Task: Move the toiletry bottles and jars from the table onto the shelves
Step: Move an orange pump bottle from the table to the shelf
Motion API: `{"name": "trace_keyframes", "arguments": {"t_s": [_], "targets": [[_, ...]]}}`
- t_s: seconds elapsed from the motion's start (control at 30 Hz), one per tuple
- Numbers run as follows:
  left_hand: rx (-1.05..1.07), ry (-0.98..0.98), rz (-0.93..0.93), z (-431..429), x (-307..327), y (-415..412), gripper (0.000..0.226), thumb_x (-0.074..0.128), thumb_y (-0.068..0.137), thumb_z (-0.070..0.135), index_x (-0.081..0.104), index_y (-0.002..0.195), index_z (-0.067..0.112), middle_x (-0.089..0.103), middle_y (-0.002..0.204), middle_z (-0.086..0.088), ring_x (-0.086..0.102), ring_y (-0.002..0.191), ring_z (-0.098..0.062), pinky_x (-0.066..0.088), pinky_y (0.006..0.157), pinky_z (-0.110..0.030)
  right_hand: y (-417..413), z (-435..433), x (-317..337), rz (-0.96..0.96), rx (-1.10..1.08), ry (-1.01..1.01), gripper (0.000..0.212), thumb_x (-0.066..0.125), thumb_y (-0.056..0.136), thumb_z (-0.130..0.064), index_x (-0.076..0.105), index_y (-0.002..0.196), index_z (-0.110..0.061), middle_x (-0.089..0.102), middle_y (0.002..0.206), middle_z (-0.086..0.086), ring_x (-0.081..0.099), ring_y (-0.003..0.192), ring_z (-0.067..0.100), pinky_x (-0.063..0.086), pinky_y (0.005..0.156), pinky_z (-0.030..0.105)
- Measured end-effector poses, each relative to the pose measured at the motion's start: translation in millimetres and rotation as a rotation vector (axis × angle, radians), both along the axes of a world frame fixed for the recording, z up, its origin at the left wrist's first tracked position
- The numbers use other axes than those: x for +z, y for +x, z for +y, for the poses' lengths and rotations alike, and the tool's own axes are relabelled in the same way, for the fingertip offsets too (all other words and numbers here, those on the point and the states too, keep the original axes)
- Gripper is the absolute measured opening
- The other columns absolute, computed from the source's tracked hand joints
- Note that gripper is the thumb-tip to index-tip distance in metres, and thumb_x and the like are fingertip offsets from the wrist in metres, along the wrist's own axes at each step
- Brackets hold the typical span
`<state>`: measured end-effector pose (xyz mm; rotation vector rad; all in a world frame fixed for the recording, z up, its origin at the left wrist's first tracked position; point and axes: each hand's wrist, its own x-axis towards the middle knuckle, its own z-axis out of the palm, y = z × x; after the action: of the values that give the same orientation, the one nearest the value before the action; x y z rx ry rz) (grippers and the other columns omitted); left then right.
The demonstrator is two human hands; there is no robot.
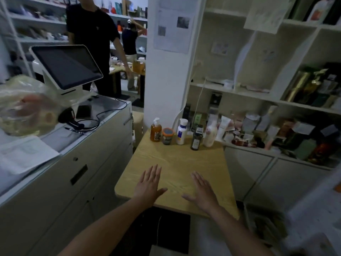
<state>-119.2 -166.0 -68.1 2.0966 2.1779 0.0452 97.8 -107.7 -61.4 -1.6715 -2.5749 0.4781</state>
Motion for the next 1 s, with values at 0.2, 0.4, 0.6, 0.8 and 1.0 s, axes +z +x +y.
{"name": "trace_keyframes", "arguments": {"t_s": [0.2,0.4,0.6,0.8,1.0], "targets": [[0.050,0.013,-0.017,95.3,-20.3,-73.1,0.083,0.022,0.093,0.063,-0.016,0.148,0.014,-0.017,0.158,-0.005,-0.015,0.145,-0.021,-0.005,0.118,-0.039,-71.4,90.7,-17.1,0.035,-0.024,-0.045,0.093,0.051,0.083,-0.064,0.003,0.151,-0.022,-0.004,0.159,-0.005,-0.001,0.146,0.013,0.008,0.119,0.036],[0.002,-0.007,-0.035,194.3,-21.5,-157.1,0.086,0.022,0.092,0.064,-0.019,0.148,0.014,-0.022,0.156,-0.005,-0.020,0.144,-0.020,-0.008,0.118,-0.040,-159.6,176.4,-17.1,0.111,-0.128,-0.055,0.092,0.054,0.084,-0.060,0.003,0.151,-0.023,-0.003,0.159,-0.004,0.002,0.146,0.015,0.011,0.119,0.035],[0.028,-0.043,-0.125,277.7,-26.9,-212.3,0.090,0.026,0.090,0.066,-0.018,0.148,0.011,-0.019,0.157,-0.008,-0.018,0.144,-0.023,-0.007,0.117,-0.040,-224.4,219.3,-30.9,0.179,-0.171,-0.141,0.093,0.057,0.083,-0.057,0.002,0.151,-0.024,-0.005,0.159,-0.005,0.000,0.146,0.014,0.011,0.119,0.034],[0.003,-0.067,-0.208,341.6,-35.3,-219.2,0.095,0.035,0.090,0.064,-0.017,0.148,0.009,-0.019,0.157,-0.009,-0.015,0.145,-0.024,-0.002,0.118,-0.040,-247.0,277.0,-32.4,0.176,-0.158,-0.110,0.095,0.058,0.081,-0.059,0.002,0.151,-0.025,-0.004,0.159,-0.007,-0.001,0.146,0.013,0.008,0.119,0.033],[0.029,-0.091,-0.341,403.8,-42.6,-214.3,0.101,0.048,0.087,0.060,-0.014,0.149,0.011,-0.016,0.158,-0.008,-0.013,0.146,-0.024,0.000,0.120,-0.040,-261.1,356.6,-30.7,0.131,-0.100,-0.083,0.098,0.061,0.079,-0.058,0.005,0.151,-0.022,0.002,0.159,-0.004,0.000,0.146,0.013,0.006,0.119,0.032]]}}
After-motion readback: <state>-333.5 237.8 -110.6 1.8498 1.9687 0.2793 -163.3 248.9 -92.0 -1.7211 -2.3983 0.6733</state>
